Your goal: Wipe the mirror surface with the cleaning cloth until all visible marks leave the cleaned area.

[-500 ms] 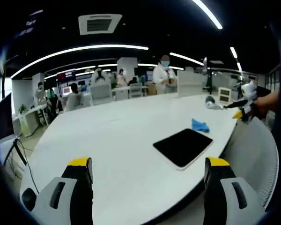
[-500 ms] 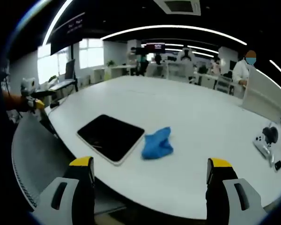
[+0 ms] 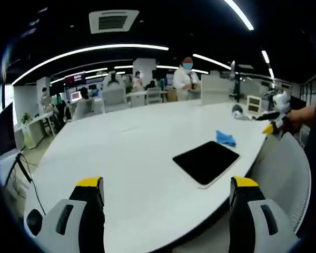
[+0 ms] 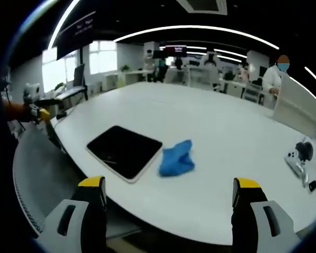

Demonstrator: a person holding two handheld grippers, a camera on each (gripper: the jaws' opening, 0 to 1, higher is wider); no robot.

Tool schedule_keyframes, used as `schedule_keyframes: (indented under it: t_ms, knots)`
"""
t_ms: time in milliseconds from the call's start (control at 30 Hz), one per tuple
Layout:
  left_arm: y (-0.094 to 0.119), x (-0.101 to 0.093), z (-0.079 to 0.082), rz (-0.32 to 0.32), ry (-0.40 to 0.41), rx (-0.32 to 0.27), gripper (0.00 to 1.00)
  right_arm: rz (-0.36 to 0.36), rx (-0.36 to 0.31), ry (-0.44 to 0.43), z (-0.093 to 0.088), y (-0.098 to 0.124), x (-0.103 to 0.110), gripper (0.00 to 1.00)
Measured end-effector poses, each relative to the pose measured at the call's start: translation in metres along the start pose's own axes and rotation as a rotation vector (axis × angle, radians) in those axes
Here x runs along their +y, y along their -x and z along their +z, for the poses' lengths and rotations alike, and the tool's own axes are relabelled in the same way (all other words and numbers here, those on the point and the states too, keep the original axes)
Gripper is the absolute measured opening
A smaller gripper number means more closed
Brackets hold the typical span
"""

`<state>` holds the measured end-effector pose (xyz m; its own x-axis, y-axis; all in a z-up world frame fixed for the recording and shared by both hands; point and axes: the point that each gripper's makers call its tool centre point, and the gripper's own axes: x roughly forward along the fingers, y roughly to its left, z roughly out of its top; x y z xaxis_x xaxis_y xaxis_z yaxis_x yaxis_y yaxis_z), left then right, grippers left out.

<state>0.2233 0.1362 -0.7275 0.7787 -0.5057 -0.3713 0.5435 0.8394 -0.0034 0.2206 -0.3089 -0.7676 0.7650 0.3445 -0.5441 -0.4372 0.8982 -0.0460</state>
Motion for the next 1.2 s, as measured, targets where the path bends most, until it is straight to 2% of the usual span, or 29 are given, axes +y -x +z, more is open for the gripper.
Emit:
schedule_keyframes:
  t_ms: [67, 167, 433, 500, 600, 733, 867, 1200]
  knots:
    - [-0.001, 0.001, -0.002, -0.001, 0.021, 0.003, 1.00, 0.004, 0.009, -0.002, -0.001, 0.000, 0.003, 1.00]
    - [-0.005, 0.002, -0.012, 0.003, 0.038, 0.048, 1.00, 0.008, -0.011, -0.004, 0.002, 0.001, 0.006, 1.00]
    - [-0.007, -0.003, -0.001, -0.004, 0.050, 0.002, 1.00, 0.003, 0.000, 0.004, 0.001, 0.001, 0.007, 1.00]
    - [-0.007, 0.000, -0.001, 0.020, 0.042, 0.007, 1.00, 0.001, 0.000, 0.006, 0.002, 0.001, 0.007, 1.00]
    - [-0.008, -0.002, -0.004, 0.007, 0.065, 0.020, 1.00, -0.001, 0.001, -0.001, 0.001, 0.001, 0.006, 1.00]
    - [-0.005, -0.001, -0.006, 0.026, 0.044, 0.024, 1.00, -0.017, 0.014, -0.007, -0.002, 0.002, 0.004, 1.00]
    - [-0.004, -0.003, -0.011, 0.018, 0.043, 0.043, 1.00, -0.012, 0.011, -0.011, -0.001, 0.002, 0.005, 1.00]
    - [-0.005, -0.004, -0.012, 0.012, 0.031, 0.049, 1.00, -0.015, 0.006, -0.021, 0.002, 0.002, 0.004, 1.00]
